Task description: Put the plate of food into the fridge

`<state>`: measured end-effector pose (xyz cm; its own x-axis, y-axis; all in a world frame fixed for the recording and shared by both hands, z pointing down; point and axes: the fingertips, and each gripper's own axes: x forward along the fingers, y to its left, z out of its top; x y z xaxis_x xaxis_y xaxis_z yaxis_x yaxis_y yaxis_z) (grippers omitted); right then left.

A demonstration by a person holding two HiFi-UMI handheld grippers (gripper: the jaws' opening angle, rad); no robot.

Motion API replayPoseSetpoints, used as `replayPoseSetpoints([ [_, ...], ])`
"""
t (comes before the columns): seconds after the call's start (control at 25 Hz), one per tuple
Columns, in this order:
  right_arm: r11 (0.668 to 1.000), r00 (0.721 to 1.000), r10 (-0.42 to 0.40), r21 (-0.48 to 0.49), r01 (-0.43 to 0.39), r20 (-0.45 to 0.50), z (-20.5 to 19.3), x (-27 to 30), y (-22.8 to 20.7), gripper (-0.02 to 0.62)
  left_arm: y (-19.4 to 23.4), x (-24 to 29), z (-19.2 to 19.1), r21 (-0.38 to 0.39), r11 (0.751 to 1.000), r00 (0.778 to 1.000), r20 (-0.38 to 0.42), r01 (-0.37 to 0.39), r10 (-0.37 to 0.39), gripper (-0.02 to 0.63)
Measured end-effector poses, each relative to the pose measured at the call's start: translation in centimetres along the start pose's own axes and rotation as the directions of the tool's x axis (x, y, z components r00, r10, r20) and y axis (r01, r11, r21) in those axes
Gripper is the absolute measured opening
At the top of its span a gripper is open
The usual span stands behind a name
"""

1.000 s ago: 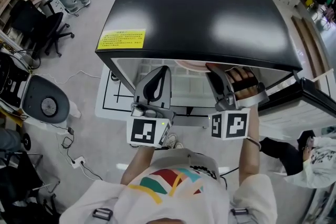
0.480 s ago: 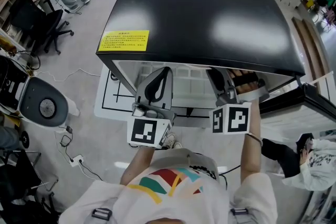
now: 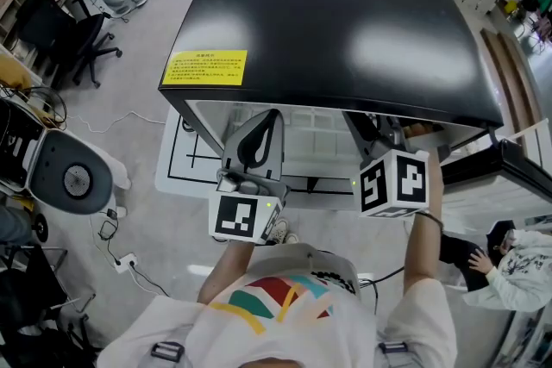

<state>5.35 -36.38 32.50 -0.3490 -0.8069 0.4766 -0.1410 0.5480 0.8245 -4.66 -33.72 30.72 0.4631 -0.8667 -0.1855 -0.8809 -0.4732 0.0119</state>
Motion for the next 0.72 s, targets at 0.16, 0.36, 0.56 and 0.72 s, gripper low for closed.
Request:
replayPoseSetpoints([
  [0.16, 0.996, 0.999, 0.037, 0.074, -0.039, 0.021, 0.39, -0.41, -0.34, 0.061, -0.12, 0.06, 0.13, 0.003, 1.0, 1.0, 0.001, 0.003, -0.003, 0.008],
  [0.36, 0.989, 0.994, 0.09, 0.114, -0.096, 0.06, 0.79, -0.76, 0.16, 0.074, -0.23, 0.09, 0.23, 0.004, 1.0, 1.0, 0.004, 0.003, -0.003, 0.008],
  [0.56, 0.971, 0.991, 0.095, 0.209, -0.113, 0.095, 0.97, -0.8, -0.22, 0.074, -0.33, 0.15, 0.37, 0.004, 1.0, 1.0, 0.006, 0.006, -0.006, 0.008],
  [0.72, 0.95, 0.986, 0.11, 0.278, -0.142, 0.127, 0.96, -0.83, -0.08, 0.072, -0.55, 0.19, 0.35, 0.001, 1.0, 1.0, 0.006, 0.01, -0.01, 0.008],
])
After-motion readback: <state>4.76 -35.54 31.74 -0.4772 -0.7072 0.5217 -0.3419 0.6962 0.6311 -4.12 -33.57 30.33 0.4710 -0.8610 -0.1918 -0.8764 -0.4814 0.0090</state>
